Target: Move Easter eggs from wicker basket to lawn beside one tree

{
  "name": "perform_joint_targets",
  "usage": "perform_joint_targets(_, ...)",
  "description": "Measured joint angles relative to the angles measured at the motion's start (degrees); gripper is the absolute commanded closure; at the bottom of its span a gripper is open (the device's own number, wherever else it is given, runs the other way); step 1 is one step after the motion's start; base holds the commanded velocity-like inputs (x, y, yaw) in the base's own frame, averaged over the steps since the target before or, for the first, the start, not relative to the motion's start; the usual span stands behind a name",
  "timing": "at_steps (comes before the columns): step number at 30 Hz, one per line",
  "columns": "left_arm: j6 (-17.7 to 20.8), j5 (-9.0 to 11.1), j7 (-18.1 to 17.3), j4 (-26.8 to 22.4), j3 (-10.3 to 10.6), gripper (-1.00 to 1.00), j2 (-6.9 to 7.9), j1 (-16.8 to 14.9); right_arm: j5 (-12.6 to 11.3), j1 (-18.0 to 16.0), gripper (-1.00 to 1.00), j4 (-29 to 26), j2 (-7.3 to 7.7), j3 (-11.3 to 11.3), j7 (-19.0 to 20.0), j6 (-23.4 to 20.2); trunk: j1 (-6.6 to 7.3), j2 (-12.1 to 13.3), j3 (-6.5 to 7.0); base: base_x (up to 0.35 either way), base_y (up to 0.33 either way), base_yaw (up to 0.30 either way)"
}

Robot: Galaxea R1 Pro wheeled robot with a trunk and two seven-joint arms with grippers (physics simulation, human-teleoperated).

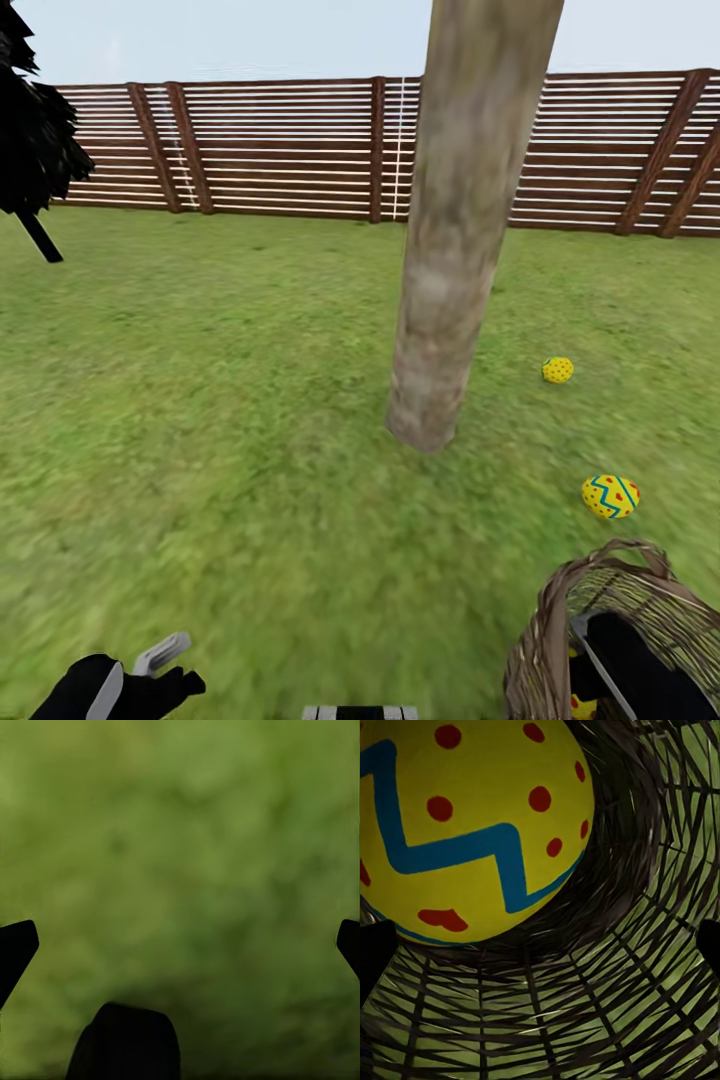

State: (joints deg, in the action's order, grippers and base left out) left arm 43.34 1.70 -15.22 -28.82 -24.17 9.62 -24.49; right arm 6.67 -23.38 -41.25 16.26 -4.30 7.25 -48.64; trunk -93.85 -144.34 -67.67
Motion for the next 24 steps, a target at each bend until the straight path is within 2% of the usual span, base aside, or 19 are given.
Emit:
perform_joint_targets(5,-1.67,-0.01,-0.01,0.28,0.02,-1.0,-0.01,0.0,-0.01,-0.02,-1.0,-0.03,0.17,0.29,1.36,0.13,-0.13,-0.07,-1.11,0.0,0.0,0.0)
perform_joint_targets(21,-1.81,-0.09,-0.05,0.23,0.17,-1.0,0.08,0.0,-0.08,0.0,-1.0,-2.9,-0.64,0.01,1.5,0.63,-0.13,-0.07,-1.12,0.001,0.0,0.0)
perform_joint_targets(24,-1.81,-0.09,0.0,0.23,0.17,-1.0,0.08,0.0,-0.06,0.0,-1.0,-3.08,-0.67,-0.01,1.49,0.63,-0.11,-0.07,-1.12,0.171,0.0,0.0)
